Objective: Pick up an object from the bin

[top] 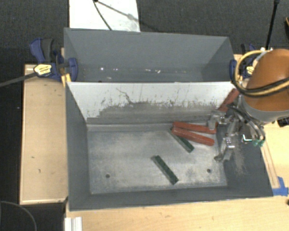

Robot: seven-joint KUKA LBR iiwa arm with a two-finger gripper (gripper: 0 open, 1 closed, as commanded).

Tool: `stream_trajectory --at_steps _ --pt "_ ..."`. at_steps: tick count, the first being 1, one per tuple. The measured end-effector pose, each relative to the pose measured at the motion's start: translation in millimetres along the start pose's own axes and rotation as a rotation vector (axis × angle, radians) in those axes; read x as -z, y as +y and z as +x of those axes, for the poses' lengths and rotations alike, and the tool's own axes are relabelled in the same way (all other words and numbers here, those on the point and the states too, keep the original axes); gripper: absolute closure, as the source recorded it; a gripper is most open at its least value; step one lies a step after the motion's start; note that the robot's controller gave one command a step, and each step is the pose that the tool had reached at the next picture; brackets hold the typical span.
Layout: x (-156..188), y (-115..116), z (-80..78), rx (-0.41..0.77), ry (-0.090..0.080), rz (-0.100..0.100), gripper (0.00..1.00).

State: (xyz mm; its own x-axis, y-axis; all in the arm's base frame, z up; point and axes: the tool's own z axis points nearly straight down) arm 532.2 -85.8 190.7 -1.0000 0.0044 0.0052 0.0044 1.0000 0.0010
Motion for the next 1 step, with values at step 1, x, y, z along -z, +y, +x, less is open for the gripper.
stream_trajectory --at_steps 1 --pt "-111.7 -29.3 -38.4 0.003 -0.002 0.001 0.0"
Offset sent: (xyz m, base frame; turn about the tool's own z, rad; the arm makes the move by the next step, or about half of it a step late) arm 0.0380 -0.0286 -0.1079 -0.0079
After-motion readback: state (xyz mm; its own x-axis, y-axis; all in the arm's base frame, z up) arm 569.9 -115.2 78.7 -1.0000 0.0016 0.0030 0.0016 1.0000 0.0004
